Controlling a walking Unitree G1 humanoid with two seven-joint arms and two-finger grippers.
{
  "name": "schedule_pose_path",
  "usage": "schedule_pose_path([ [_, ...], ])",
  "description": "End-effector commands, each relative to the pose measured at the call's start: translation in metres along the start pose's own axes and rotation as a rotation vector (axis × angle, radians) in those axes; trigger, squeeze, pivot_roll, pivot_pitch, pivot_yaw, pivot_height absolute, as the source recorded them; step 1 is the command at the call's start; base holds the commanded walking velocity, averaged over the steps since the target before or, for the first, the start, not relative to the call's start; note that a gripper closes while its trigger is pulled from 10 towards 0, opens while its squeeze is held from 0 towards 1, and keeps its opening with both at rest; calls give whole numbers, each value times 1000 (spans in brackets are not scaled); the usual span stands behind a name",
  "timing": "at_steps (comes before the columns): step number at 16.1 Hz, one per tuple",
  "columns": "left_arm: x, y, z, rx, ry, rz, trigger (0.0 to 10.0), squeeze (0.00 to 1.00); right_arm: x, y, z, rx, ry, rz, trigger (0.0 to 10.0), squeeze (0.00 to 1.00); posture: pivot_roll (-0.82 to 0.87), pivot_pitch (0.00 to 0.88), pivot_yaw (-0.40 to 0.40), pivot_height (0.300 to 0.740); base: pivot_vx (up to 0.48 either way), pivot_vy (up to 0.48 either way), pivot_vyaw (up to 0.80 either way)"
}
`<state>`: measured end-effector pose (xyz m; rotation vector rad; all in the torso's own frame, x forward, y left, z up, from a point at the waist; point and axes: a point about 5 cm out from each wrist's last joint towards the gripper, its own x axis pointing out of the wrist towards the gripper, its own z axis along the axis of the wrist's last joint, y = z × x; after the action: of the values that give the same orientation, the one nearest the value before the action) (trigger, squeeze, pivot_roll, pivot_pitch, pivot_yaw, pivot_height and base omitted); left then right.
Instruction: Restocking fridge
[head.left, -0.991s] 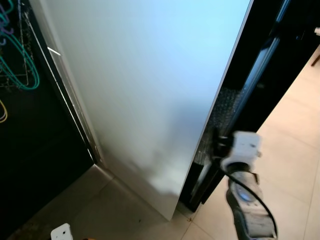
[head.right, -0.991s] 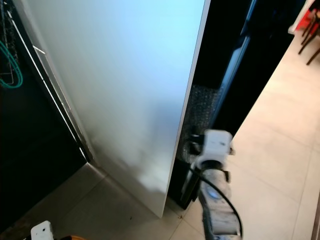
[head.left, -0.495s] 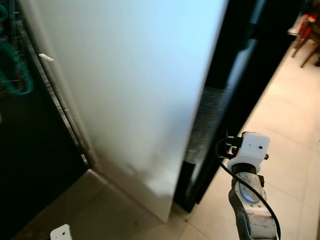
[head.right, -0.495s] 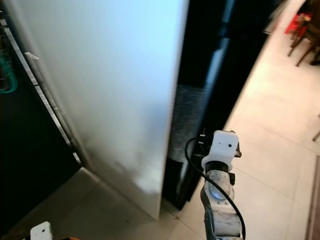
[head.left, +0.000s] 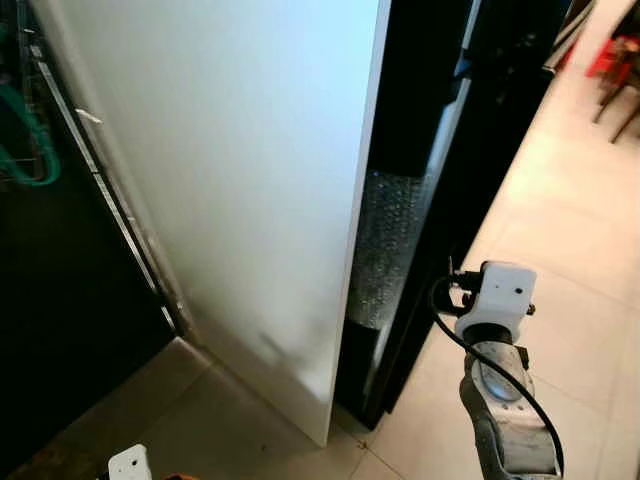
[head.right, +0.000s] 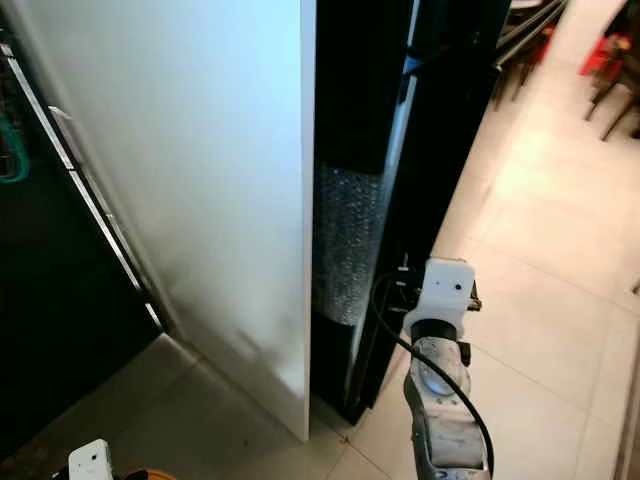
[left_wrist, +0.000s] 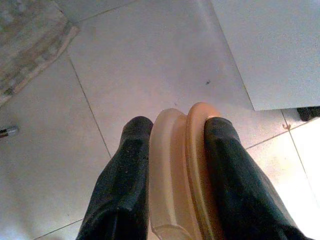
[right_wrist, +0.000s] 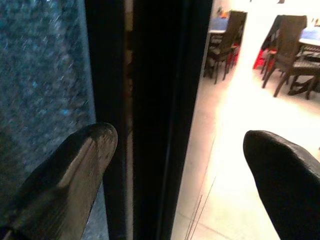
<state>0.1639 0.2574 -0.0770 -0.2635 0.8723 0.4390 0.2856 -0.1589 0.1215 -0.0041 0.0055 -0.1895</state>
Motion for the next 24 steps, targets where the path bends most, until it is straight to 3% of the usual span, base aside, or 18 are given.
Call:
schedule_pose_path([
  [1,-2,3,-13,19,55,11,10000,0,3,8,-3,-6,34,48,10000,0,-60,2,-40,740,0,0,0],
  [4,-2,2,-12,22,53,9,10000,0,14,14,-7,-52,82,90,10000,0,-65,10,-36,740,0,0,0],
  [8,-2,1,-11,28,51,4,10000,0,36,17,2,-29,51,53,10000,0,-63,15,-33,740,0,0,0],
  [12,-2,2,-11,31,52,4,10000,0,45,23,6,-1,41,60,10000,0,-61,19,-30,740,0,0,0],
  [18,-2,2,-12,41,56,-1,10000,0,57,1,15,-6,-5,-36,10000,0,-64,25,-31,740,0,0,0],
  [24,-2,3,-12,54,62,-8,10000,0,35,-47,13,-43,-26,-221,10000,0,-77,32,-29,740,0,0,0],
])
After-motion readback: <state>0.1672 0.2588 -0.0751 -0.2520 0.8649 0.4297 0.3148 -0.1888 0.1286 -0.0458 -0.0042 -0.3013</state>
